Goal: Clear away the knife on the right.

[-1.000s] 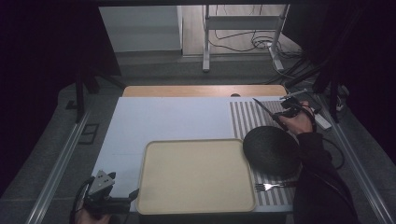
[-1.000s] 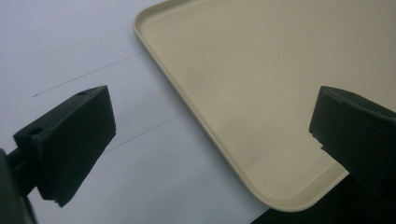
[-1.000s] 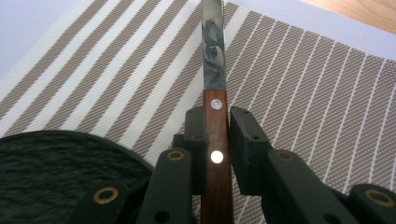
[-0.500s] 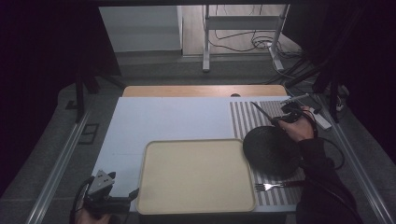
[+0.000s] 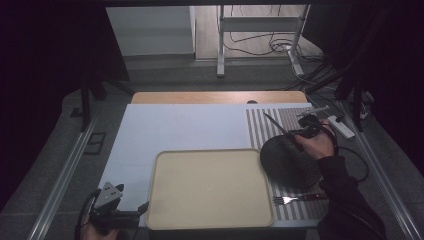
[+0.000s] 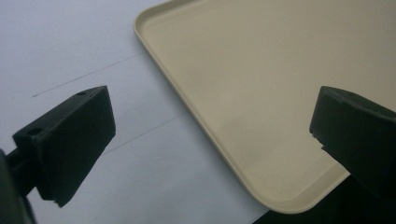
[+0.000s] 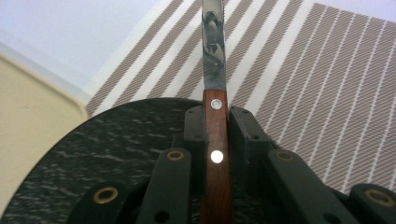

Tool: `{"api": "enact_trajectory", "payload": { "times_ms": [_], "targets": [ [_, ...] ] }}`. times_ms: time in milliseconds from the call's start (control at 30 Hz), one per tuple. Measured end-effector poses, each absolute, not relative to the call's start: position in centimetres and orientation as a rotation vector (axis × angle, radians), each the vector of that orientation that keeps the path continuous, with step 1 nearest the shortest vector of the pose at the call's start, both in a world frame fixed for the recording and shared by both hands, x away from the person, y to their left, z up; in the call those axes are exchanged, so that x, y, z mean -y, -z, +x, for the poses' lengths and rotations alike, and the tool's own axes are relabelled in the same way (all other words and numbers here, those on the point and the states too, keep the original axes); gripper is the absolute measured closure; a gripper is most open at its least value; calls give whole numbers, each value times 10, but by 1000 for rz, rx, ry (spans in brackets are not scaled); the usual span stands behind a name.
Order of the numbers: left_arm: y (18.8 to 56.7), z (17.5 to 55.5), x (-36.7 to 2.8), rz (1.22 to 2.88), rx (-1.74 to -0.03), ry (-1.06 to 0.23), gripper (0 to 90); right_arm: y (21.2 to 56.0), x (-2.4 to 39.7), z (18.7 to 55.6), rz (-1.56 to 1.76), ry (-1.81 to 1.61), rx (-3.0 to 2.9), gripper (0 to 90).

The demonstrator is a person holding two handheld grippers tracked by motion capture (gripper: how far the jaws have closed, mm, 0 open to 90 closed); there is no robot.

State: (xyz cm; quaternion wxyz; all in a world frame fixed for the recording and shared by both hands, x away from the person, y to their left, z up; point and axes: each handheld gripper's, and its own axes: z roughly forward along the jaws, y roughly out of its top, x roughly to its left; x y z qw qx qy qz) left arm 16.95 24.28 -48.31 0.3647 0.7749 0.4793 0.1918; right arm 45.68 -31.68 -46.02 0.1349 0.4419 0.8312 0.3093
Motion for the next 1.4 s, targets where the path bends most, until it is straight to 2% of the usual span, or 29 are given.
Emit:
{"api": "enact_trajectory", "payload": {
  "times_ms": [1400],
  "targets": [
    [483, 170, -243, 1987, -1231, -492, 2, 462, 267, 346, 1194, -1020, -2503, 780]
  ]
}}
